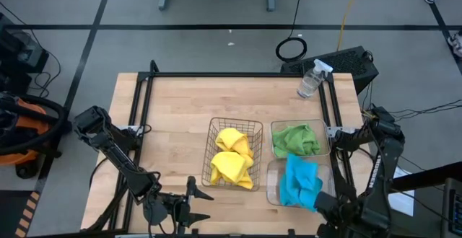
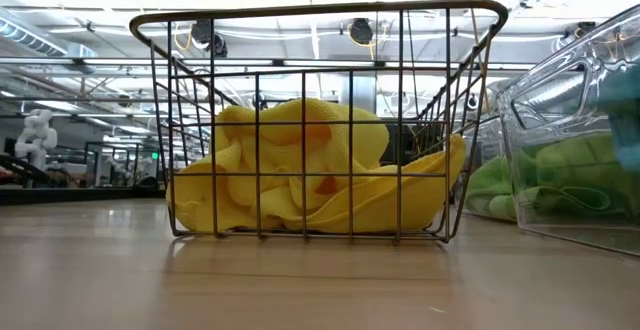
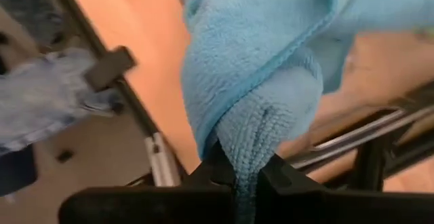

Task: Sort microfiber towel by color & place in baskets
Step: Put the blue microfiber cloth into the bottom transparent bin

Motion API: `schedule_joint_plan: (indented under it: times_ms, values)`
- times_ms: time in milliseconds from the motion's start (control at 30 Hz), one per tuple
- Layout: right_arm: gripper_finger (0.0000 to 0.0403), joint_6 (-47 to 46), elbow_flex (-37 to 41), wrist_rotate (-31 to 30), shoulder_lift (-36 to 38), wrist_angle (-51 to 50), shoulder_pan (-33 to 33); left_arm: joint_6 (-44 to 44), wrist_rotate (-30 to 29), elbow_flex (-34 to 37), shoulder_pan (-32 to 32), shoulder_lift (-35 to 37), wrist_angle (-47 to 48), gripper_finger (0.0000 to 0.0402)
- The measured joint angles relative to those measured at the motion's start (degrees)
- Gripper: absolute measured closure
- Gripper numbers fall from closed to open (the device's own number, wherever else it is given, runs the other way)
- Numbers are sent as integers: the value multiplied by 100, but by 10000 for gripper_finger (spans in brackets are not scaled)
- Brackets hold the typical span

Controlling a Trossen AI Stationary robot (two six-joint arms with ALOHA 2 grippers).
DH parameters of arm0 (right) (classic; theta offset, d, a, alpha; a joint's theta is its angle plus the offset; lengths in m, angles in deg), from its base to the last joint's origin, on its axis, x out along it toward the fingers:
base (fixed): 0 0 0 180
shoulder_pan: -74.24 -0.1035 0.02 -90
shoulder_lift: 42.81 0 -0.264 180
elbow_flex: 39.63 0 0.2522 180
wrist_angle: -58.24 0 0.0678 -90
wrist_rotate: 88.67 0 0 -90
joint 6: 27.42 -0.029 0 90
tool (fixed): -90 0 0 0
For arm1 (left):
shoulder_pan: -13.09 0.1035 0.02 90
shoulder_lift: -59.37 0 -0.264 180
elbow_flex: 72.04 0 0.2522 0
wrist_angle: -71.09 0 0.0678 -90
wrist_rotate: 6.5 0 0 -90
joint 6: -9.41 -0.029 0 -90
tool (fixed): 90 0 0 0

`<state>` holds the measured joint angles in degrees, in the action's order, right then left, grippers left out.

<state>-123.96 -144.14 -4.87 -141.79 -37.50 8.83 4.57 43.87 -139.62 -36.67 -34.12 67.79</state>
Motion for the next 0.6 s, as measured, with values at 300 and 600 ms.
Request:
schedule_joint_plan:
  times_ms: [300, 600]
  values:
    - [401, 524, -995, -956, 4, -825, 52, -2, 0, 0, 0, 0, 0, 112]
    - [402, 2507, -1731, -1745, 42, -791, 511, -20, 0, 0, 0, 0, 0, 112]
